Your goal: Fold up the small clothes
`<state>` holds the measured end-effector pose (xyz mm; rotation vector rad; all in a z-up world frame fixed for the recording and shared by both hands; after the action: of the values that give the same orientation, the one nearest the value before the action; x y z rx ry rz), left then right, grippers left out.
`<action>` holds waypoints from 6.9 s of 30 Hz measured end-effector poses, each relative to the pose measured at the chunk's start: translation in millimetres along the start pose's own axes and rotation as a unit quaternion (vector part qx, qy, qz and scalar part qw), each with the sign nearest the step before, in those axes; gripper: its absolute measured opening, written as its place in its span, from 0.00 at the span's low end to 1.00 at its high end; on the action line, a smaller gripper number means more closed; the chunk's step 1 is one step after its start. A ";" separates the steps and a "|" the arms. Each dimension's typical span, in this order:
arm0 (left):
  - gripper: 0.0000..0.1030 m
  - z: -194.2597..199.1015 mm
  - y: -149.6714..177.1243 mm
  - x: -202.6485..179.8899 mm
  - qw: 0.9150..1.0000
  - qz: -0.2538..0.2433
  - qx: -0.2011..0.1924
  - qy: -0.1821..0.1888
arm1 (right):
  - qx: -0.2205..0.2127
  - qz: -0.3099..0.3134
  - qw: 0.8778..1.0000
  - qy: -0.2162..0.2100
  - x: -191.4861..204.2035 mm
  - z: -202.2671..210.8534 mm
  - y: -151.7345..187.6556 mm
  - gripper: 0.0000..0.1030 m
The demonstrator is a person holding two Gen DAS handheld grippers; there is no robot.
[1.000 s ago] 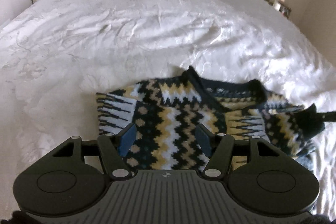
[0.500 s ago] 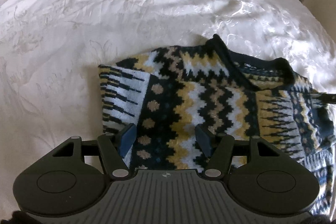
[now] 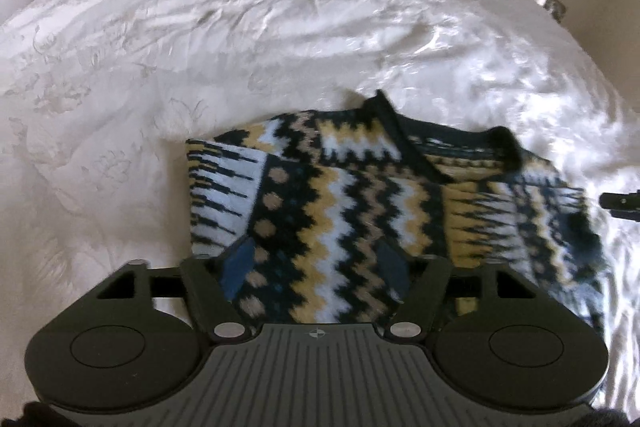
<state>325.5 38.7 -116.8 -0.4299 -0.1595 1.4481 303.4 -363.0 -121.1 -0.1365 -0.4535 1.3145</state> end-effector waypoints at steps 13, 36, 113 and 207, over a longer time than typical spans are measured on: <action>0.79 54.7 106.2 -40.1 1.000 0.002 0.022 -0.018 | 0.052 0.072 0.994 -0.068 41.4 20.0 94.5 0.88; 0.79 80.9 262.5 -30.8 0.998 0.003 0.061 -0.001 | 0.118 0.041 0.989 -0.073 36.5 49.8 260.6 0.88; 0.62 40.3 276.6 -7.2 0.998 0.015 0.055 0.013 | 0.144 -0.007 0.985 -0.098 43.1 21.9 320.6 0.52; 0.59 -30.9 26.1 -13.4 0.992 -0.101 0.076 -0.029 | 0.014 -0.005 0.992 -0.123 66.8 -20.8 36.7 0.67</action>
<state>310.8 21.3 -152.8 -0.2397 -0.1348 1.2633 290.6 -286.5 -136.5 0.0515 -0.6440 1.3321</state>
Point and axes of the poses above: each gripper's, at about its wrist camera, not at the fingertips, and z roughly against the way its jaws point, x to its left, y to its underside, the point moved 3 cm from there along -z, roughly the way its jaws point, and after that the axes turned 11 degrees about x, right-handed, at the moved point
